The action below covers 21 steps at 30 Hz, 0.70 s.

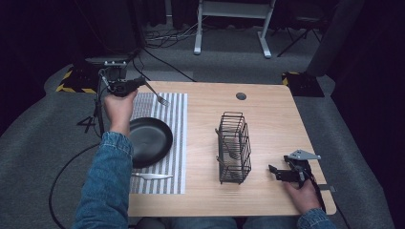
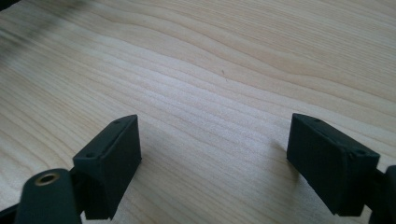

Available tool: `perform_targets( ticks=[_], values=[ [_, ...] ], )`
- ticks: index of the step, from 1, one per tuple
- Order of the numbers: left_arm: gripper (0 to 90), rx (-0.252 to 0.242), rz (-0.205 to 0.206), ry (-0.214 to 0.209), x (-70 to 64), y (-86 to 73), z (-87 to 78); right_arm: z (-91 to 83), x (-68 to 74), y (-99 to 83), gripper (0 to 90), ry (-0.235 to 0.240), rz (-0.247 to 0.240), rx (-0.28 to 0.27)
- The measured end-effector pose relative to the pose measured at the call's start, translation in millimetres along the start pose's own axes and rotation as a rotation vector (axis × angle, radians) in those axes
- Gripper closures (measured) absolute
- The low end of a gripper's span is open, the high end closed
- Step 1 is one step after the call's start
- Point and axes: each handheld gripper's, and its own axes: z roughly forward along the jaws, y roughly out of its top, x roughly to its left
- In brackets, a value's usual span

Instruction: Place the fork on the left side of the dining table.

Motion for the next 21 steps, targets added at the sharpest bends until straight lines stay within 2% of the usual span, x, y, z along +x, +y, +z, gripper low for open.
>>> perform_targets(
  ticks=[4,6,8,10,14,21],
  values=[
    [86.3,0.013,0.001,0.010,2.6,-3.9,3.0,0.0,0.0,0.0,17.6,0.000,0.000,0.000],
    [86.3,0.032,0.028,0.026,0.1,-6.3,7.0,0.0,0.0,0.0,17.6,0.000,0.000,0.000],
    [86.3,0.035,0.031,0.028,-1.1,-7.6,9.0,0.0,0.0,0.0,17.6,0.000,0.000,0.000],
    [86.3,0.040,0.018,0.014,-1.1,-10.9,14.9,0.0,0.0,0.0,17.6,0.000,0.000,0.000],
    [86.3,0.057,0.011,0.032,0.6,-14.5,21.4,0.0,0.1,0.0,17.6,-0.001,0.000,0.000],
    [86.3,0.059,-0.010,0.050,4.4,-17.6,24.5,-0.1,0.5,-0.1,17.7,-0.004,0.003,0.000]
  ],
)
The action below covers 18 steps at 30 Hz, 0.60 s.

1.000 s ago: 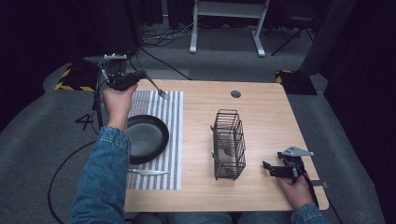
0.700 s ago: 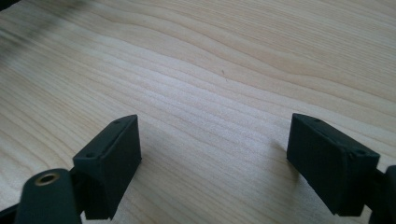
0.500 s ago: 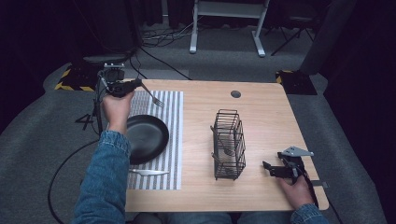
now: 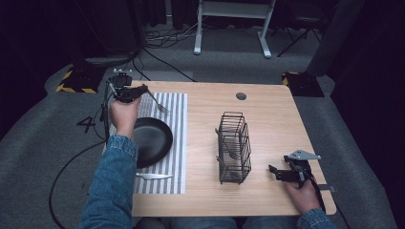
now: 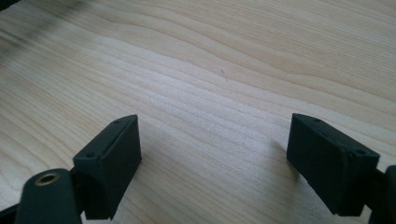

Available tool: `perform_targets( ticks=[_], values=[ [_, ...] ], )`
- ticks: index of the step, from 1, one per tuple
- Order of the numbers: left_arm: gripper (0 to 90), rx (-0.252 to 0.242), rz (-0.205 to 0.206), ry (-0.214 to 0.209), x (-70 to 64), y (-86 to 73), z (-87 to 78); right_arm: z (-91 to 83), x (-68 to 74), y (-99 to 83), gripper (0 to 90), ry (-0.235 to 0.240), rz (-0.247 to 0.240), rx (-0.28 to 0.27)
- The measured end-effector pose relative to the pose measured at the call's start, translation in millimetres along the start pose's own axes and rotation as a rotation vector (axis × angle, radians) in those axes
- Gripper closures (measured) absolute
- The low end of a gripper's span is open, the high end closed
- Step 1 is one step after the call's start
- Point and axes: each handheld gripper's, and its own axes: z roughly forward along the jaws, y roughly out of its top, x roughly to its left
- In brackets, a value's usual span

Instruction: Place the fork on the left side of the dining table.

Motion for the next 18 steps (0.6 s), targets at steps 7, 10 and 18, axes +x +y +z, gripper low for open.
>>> perform_targets(
  ticks=[7,10,18],
  values=[
    [86.3,0.008,0.003,0.004,-1.5,-2.0,4.2,0.0,0.0,0.0,17.7,0.000,0.000,0.000],
    [86.2,0.004,0.002,0.003,-2.0,-1.8,4.7,0.0,0.0,0.0,17.7,0.000,0.000,0.000],
    [86.2,0.013,0.001,0.010,-1.0,-2.3,6.8,0.0,0.0,0.0,17.7,0.000,0.000,0.000]
  ],
)
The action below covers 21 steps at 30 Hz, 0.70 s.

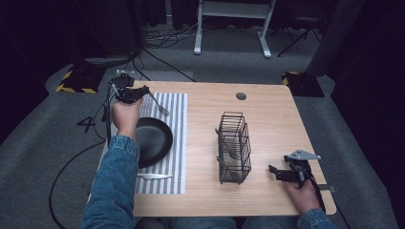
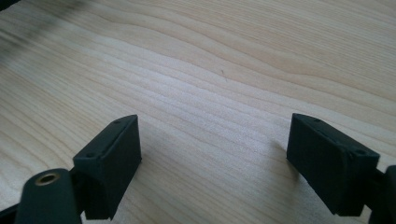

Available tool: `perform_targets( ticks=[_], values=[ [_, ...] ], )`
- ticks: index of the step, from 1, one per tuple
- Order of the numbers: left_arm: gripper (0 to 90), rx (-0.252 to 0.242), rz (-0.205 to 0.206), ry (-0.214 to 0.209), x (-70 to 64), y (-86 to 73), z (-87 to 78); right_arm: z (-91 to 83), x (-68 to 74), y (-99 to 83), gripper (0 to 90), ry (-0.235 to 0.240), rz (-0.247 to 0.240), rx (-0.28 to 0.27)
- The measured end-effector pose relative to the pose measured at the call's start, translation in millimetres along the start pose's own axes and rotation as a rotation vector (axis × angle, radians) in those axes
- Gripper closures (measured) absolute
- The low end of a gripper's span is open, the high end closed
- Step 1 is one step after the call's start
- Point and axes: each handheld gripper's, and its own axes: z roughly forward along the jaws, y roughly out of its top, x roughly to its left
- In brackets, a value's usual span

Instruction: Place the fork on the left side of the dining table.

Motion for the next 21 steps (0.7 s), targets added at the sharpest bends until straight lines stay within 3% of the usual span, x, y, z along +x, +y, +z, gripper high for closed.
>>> perform_targets(
  ticks=[7,10,16,21],
  values=[
    [80.8,-0.004,-0.014,0.008,7.6,0.7,3.0,0.0,0.0,0.0,17.7,0.000,0.000,0.000],
    [79.2,0.001,-0.025,0.027,16.9,0.1,5.3,0.1,-0.1,0.1,17.7,0.000,0.000,0.000],
    [73.9,0.008,-0.041,0.025,29.2,-1.7,6.4,0.1,-0.1,0.1,17.7,0.000,0.001,0.000],
    [70.5,0.016,-0.037,0.031,35.5,-3.9,6.5,0.4,0.1,0.4,17.8,-0.004,0.004,0.000]
  ],
)
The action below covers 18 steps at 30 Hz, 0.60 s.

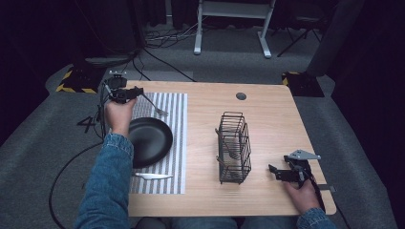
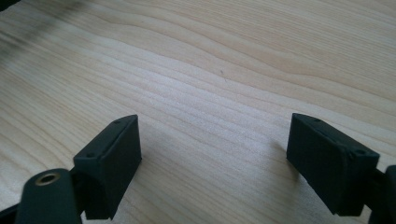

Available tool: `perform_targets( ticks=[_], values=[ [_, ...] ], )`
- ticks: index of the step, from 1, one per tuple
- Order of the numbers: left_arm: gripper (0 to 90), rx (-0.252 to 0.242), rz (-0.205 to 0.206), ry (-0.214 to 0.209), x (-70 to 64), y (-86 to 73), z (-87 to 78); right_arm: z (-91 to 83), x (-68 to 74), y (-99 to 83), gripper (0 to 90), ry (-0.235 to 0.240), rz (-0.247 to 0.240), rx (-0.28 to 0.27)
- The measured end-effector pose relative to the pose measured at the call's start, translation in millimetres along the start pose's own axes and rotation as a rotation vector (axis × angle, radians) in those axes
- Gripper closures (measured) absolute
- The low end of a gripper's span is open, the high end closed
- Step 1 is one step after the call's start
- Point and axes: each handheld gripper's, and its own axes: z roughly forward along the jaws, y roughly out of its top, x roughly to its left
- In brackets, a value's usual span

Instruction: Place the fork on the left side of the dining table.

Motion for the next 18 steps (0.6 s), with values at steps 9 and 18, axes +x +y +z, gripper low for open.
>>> perform_targets(
  ticks=[9,18],
  values=[
    [68.5,-0.010,-0.012,0.008,10.9,-8.4,-4.9,0.0,0.1,0.1,17.8,-0.002,0.001,0.001],
    [67.0,-0.010,-0.057,0.004,23.5,-15.6,0.8,0.1,-0.1,0.1,17.8,-0.002,-0.001,0.000]
  ],
)
